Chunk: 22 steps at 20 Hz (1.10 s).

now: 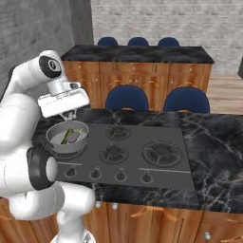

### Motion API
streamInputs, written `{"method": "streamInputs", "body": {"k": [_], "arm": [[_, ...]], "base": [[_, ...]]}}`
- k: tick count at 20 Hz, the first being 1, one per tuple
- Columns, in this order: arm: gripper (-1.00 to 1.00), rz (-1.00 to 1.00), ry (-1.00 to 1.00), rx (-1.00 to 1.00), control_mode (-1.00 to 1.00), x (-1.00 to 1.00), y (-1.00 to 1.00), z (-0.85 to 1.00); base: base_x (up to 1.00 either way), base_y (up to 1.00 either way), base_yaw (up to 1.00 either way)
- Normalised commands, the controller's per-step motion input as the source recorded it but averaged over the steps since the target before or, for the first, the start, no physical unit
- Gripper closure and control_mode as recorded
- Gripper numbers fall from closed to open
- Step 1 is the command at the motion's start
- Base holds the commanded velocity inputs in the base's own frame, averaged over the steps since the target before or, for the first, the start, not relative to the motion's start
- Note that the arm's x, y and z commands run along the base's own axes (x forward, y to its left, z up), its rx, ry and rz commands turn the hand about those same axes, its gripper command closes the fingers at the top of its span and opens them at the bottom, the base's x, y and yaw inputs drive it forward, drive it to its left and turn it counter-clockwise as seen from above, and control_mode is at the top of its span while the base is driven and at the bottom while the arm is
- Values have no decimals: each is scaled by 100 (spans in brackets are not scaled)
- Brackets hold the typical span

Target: Put the squash and eggplant in the pot. Retrieve the spatula and lightly stir the vegetables in the pot.

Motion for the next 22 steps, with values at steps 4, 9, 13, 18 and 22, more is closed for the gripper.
{"method": "streamInputs", "body": {"k": [4,9,13,18,22], "arm": [[100,34,40,-4,-100,-7,1,0],[100,24,46,-18,-100,3,4,-6],[100,3,4,-3,-100,54,0,-18],[100,0,11,-2,-100,39,0,-10],[100,0,20,-8,-100,14,1,-38]], "base": [[0,0,0],[0,0,0],[0,0,0],[0,0,0],[0,0,0]]}}
